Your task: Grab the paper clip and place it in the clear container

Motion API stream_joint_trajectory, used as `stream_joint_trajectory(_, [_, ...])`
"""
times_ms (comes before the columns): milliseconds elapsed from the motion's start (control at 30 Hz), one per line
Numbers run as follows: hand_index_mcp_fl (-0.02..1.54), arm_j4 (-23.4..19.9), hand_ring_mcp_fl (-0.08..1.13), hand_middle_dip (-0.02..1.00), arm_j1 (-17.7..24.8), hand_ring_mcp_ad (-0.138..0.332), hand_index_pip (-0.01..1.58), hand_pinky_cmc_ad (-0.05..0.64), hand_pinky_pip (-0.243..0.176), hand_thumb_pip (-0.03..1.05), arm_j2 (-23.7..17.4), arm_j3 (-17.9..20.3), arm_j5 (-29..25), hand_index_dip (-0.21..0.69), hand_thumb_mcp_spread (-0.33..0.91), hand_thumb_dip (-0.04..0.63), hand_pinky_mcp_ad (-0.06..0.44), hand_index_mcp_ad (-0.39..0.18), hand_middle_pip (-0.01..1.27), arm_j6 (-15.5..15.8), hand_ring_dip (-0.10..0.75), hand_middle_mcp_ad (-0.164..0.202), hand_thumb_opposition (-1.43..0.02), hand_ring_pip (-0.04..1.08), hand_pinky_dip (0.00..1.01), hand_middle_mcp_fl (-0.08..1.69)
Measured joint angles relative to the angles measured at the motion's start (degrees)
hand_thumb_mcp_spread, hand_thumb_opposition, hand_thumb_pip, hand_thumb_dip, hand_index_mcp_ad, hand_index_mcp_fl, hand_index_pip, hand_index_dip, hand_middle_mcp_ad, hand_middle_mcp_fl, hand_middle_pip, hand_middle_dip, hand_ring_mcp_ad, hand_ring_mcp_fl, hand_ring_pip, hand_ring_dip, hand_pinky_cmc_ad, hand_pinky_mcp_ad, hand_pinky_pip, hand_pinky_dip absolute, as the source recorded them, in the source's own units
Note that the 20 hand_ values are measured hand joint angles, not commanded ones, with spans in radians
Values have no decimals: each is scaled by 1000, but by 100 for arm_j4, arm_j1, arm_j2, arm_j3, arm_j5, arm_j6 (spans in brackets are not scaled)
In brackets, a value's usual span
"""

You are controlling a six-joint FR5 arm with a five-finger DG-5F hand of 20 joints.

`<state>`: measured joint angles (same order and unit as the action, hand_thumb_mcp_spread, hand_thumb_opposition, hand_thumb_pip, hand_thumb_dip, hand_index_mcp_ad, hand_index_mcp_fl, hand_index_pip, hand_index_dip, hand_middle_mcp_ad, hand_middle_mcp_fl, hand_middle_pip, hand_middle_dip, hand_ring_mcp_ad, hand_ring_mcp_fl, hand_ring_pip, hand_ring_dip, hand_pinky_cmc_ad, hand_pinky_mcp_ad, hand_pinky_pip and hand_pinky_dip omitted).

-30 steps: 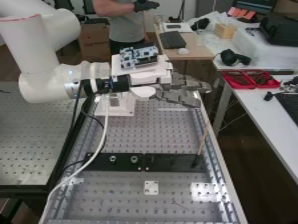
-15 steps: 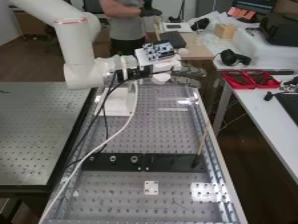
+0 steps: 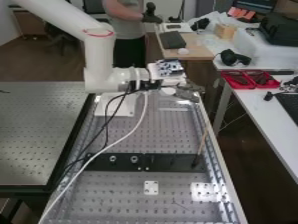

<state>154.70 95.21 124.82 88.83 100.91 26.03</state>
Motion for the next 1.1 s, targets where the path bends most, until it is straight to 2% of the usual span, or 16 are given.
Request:
stream_joint_trajectory(267, [698, 300, 87, 188, 77, 84, 1232, 312, 66, 457, 235, -176, -94, 164, 637, 265, 278, -216, 120, 27, 86, 68, -941, 117, 194, 347])
stream_joint_trajectory(333, [703, 372, 87, 188, 80, 84, 1218, 309, 66, 457, 250, -209, -100, 164, 630, 265, 276, -216, 122, 41, 86, 59, -946, 120, 194, 340])
stream_joint_trajectory(400, [730, 456, 87, 188, 83, 87, 1096, 312, 66, 461, 253, -235, -114, 171, 607, 265, 276, -220, 119, 50, 86, 51, -930, 117, 194, 335])
stream_joint_trajectory(433, [691, 476, 87, 192, 83, 87, 977, 312, 66, 457, 251, -240, -138, 168, 581, 271, 276, -222, 119, 49, 86, 47, -918, 120, 194, 316])
stream_joint_trajectory(467, [607, 474, 87, 188, 82, 87, 908, 309, 66, 457, 243, -240, -162, 178, 564, 271, 278, -218, 119, 49, 86, 33, -913, 120, 194, 326])
stream_joint_trajectory(533, [422, 466, 82, 192, 77, 89, 798, 312, 66, 457, 214, -233, -196, 164, 546, 271, 278, -218, 120, 47, 87, 44, -888, 117, 194, 316])
stream_joint_trajectory(700, [443, 466, 52, 188, 49, 86, 735, 309, 66, 480, 134, -196, -265, 169, 513, 272, 276, -204, 124, 19, 87, 42, -867, 120, 194, 264])
stream_joint_trajectory(800, [405, 413, 52, 192, 11, 86, 705, 309, 66, 480, -34, -98, -312, 168, 517, 272, 276, -208, 124, 16, 86, 42, -867, 120, 194, 264])
stream_joint_trajectory(933, [410, 272, 52, 188, -108, 86, 642, 309, 66, 480, -493, 160, -440, 164, 483, 272, 276, -190, 124, 38, 87, 42, -852, 120, 194, 264])
stream_joint_trajectory(1100, [387, 72, 49, 188, -278, 86, 435, 312, 51, 478, -1025, 483, -703, 164, 456, 272, 276, -176, 124, 143, 87, 42, -836, 120, 188, 264])
